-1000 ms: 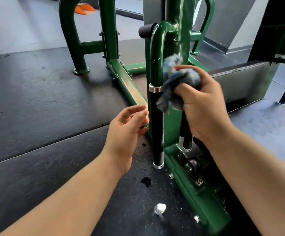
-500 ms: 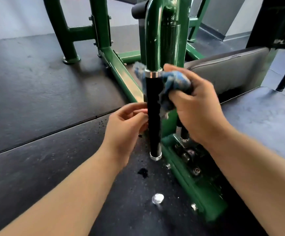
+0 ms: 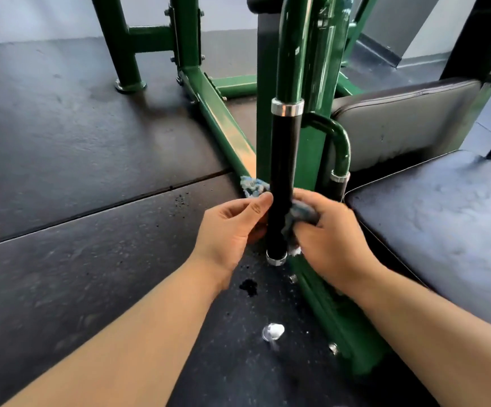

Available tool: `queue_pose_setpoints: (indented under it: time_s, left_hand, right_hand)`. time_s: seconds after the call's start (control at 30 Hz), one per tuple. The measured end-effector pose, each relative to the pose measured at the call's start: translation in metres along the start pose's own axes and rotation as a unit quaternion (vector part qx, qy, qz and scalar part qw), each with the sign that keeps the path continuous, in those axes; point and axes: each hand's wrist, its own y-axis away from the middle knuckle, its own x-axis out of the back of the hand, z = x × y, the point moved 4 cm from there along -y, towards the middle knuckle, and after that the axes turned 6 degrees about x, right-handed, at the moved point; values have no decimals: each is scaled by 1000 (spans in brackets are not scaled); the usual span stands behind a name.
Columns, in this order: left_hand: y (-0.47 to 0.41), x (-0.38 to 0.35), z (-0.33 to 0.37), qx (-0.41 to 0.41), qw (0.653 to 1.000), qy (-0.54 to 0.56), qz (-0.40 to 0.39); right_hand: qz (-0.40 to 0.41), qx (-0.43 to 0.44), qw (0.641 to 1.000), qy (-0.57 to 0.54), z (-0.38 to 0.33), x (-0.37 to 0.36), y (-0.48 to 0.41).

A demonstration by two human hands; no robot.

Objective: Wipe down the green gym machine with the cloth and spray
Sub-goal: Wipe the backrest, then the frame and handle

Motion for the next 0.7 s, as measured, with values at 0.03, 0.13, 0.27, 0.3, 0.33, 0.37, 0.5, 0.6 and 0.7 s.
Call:
queue_pose_setpoints:
  time_s: [0.03,0.13,0.27,0.3,0.33,0.37,0.5,0.6,0.7]
  left_hand:
    - [0,-2,-6,13,1000,13,-5]
    - [-1,6,-6,16,1000,21,-1]
    - [-5,5,-7,36,999,23,14]
    - [-4,3,-7,40,999,29,14]
    - [-4,1,-8,41,999,32,13]
    - [-4,1,-9,38,999,33,14]
    - [-8,-1,-14,37,998,48,31]
    - [-10,-1,-21,35,998,19,38]
    - [-9,4,-27,44,998,-7,46]
  right_hand:
    - [45,18,998,-29,-12,11,-14]
    - [137,104,983,-65,-47,24,-38]
    - [72,65,995,-17,-13,-5,1]
    - [38,34,999,0,4,-12,17]
    - [6,8,1000,23,19,-16,31]
    - [-28,-15,998,46,32,-20,40]
    - [-62,-65,994,69,46,-19,31]
    - [-9,-90,996,13,43,-12,14]
    - [-56,-201,978,-24,58,-27,18]
